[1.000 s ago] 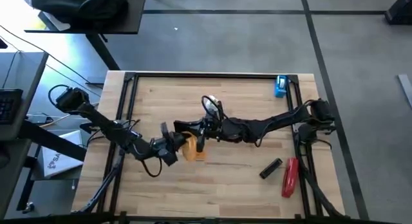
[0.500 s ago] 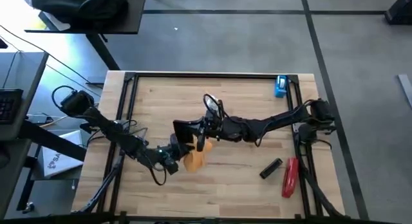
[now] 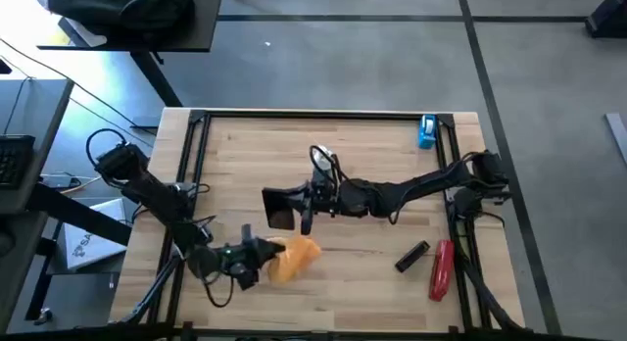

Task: Apply microfiber cloth
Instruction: Wipe the back of the cellphone with the yellow microfiber cloth

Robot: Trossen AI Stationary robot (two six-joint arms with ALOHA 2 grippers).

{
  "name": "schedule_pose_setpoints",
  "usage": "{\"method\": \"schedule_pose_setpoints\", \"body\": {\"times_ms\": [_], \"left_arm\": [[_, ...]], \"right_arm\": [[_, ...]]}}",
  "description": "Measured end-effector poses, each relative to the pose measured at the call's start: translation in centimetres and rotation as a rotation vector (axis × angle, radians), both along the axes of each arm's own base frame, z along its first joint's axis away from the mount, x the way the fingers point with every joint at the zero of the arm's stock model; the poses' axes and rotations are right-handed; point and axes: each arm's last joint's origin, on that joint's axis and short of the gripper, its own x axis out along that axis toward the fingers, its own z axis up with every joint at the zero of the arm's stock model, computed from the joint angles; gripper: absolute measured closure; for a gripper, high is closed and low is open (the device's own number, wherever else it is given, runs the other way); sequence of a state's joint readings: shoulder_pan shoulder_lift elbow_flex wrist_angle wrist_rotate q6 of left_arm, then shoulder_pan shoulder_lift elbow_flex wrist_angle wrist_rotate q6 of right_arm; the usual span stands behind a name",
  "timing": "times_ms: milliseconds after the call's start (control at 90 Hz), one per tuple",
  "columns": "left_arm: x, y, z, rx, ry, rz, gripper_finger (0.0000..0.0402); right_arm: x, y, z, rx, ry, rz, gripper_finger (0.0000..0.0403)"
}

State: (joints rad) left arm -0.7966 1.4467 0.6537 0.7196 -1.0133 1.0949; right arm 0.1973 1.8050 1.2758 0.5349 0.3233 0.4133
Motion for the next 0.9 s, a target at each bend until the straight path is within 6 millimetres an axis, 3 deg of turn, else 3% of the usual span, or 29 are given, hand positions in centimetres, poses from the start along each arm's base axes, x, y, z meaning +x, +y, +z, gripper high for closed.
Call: {"method": "schedule_pose_setpoints", "body": {"times_ms": [111, 322, 478, 667, 900], "left_arm": [[0.6, 1.8, 1.2, 0.043, -0.016, 0.08, 0.0402], [2.0, 4.9, 1.3, 0.1, 0.007, 0.154, 0.0402], [1.8, 4.4, 0.1, -0.007, 0.071, 0.044, 0.0402], [0.9, 3.5, -1.1, -0.196, 0.114, 0.034, 0.0402], [-0.1, 2.5, -0.5, -0.093, 0.066, 0.108, 0.0402]], "right_arm": [[0.0, 0.1, 0.0, 0.0, -0.001, 0.012, 0.0402], [-0.1, 0.5, 0.0, -0.003, -0.001, 0.009, 0.0402], [-0.1, 0.7, 0.1, -0.001, -0.006, 0.026, 0.0402], [-0.1, 0.7, 0.1, 0.003, -0.016, 0.048, 0.0402], [-0.1, 0.9, 0.3, 0.008, -0.029, 0.105, 0.0402]]}}
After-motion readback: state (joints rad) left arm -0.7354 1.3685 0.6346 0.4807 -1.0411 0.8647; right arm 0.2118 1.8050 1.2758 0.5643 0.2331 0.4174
